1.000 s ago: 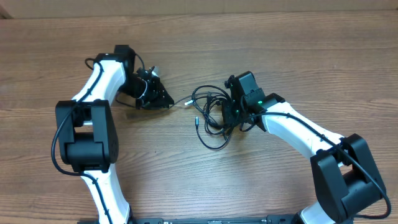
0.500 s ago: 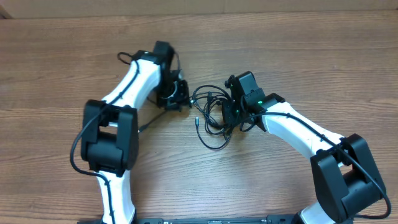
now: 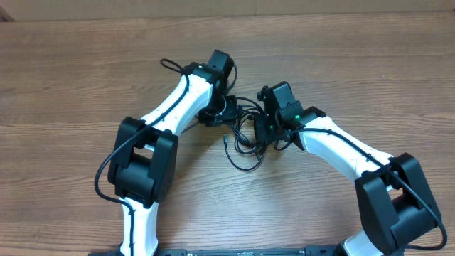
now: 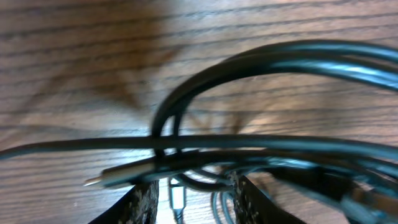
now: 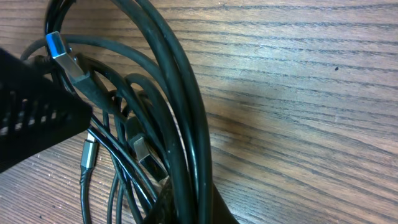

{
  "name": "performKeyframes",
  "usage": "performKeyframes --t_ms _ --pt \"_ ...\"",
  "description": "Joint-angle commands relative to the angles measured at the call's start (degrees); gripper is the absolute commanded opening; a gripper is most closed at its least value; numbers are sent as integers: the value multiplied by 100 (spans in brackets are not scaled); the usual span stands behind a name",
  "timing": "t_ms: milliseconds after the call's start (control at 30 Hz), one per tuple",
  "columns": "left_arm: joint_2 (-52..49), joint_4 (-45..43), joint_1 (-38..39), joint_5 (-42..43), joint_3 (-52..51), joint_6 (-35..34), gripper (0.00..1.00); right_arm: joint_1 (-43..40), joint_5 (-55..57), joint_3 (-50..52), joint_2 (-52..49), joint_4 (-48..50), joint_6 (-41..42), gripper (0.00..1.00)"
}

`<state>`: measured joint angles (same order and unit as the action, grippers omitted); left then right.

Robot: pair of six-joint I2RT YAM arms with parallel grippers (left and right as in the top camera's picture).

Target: Untangle cables

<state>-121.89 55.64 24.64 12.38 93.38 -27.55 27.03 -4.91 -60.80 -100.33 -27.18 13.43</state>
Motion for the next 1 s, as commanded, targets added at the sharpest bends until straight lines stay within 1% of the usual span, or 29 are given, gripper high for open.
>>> performKeyframes --t_ms 0,67,133,300,433,467,500,533,567,733,833,967 --pt "70 -313 140 -199 116 -216 38 -37 81 -46 153 4 -42 4" --pt "70 -409 149 7 116 -426 33 -37 83 -46 153 4 -44 4" --pt "70 -358 166 105 116 -433 29 -37 83 -46 153 -2 -44 4" --pt "66 -330 219 55 -2 -426 28 -37 83 -44 153 0 -44 4" --pt "61 -629 240 59 -295 -431 28 -37 83 -44 153 0 -44 4" --pt "61 -785 240 74 -420 -428 25 -37 83 -44 153 0 -44 4" --pt "61 -870 240 79 -481 -426 16 -37 83 -44 153 0 -44 4" --pt "61 -909 238 101 -498 -420 4 -37 83 -44 153 0 -44 4" --pt "61 -922 238 138 -498 -415 4 -37 81 -44 153 0 -44 4" --pt "173 -778 -52 1307 -87 450 4 -37 83 -44 153 0 -44 4" --pt "315 -640 -238 1740 57 577 4 -37 81 -44 153 -2 -44 4" --pt "518 -549 -490 1893 61 584 4 -37 81 -44 153 -2 -44 4"
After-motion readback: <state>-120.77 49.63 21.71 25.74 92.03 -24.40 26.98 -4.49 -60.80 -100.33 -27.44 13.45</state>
